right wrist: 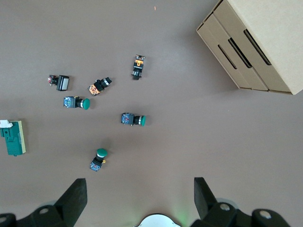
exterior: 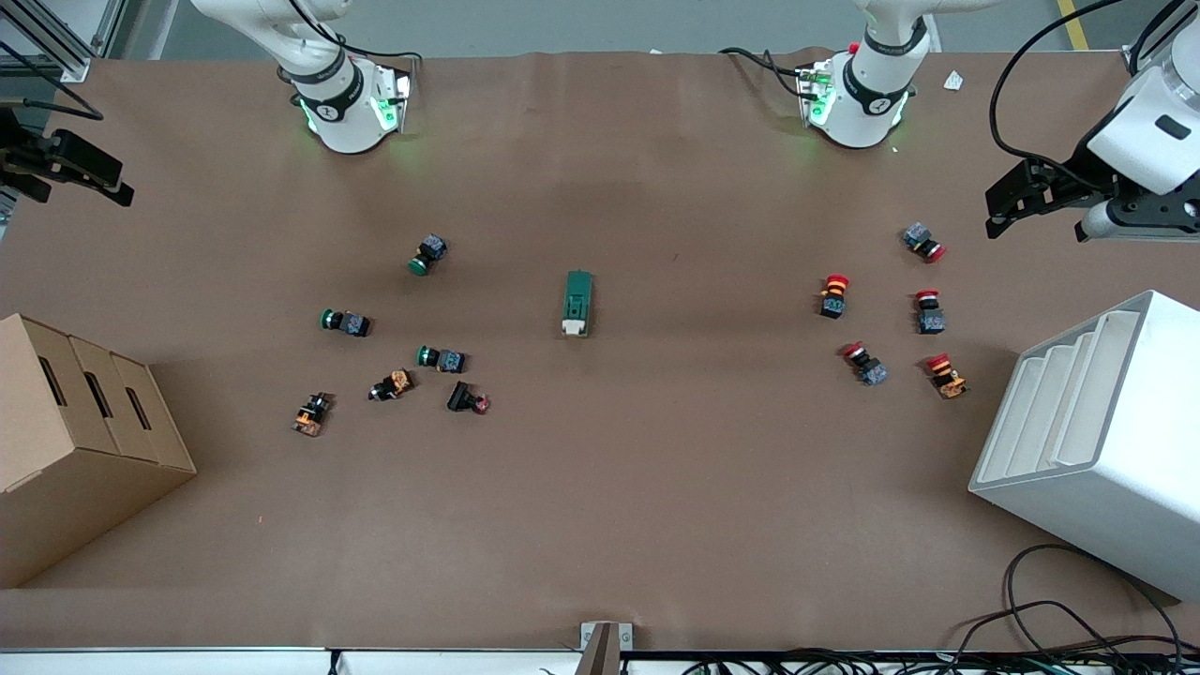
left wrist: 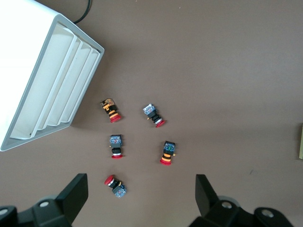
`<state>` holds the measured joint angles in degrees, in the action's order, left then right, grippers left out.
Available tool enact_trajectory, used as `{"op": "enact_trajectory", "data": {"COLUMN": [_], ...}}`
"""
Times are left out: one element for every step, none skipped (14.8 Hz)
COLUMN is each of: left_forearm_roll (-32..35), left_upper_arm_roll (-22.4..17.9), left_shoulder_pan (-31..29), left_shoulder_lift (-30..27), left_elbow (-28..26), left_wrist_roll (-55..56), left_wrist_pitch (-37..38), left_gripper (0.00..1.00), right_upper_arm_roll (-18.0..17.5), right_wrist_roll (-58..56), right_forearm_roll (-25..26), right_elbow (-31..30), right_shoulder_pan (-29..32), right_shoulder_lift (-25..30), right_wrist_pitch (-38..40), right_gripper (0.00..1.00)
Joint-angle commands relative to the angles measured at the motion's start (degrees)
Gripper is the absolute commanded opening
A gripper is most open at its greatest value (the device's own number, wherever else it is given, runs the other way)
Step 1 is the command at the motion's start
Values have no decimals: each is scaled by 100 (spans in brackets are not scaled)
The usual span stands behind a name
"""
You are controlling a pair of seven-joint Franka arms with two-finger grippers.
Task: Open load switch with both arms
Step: 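Lift the left gripper from rest toward the green load switch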
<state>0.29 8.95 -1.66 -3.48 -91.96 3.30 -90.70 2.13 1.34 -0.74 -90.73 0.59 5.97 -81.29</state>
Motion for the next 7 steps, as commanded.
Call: {"op": "enact_trajectory", "data": {"left_forearm_roll": [33, 42, 42, 42, 51, 77, 77], "left_upper_arm_roll": [36, 36, 45, 80, 176, 246, 395], "left_shoulder_pan": [-28, -10, 42, 95, 208, 270, 288], "left_shoulder_lift": [49, 58, 58, 93, 285, 435, 506], "left_elbow": [126, 126, 134, 221, 405, 555, 556], "left_wrist_roll": [-111, -50, -23, 3, 4, 30, 160], "left_wrist_pitch": [26, 26, 18, 9, 9, 9, -26], "left_gripper": [100, 100, 100, 100, 100, 100, 100], "right_upper_arm_roll": [6, 6, 6, 6, 6, 6, -2], "right_wrist_roll": [-46, -46, -46, -46, -38, -37, -37], "right_forearm_roll": [56, 56, 56, 56, 56, 56, 56], "right_elbow": [-173, -174, -174, -174, -174, -165, -139], "right_shoulder_pan": [-59, -59, -59, -59, -67, -67, -67], "right_shoulder_lift": [167, 167, 167, 159, 159, 159, 150], "right_wrist_pitch": [-36, -45, -36, -45, -45, -45, -45], "right_gripper": [100, 100, 100, 100, 100, 100, 100]}}
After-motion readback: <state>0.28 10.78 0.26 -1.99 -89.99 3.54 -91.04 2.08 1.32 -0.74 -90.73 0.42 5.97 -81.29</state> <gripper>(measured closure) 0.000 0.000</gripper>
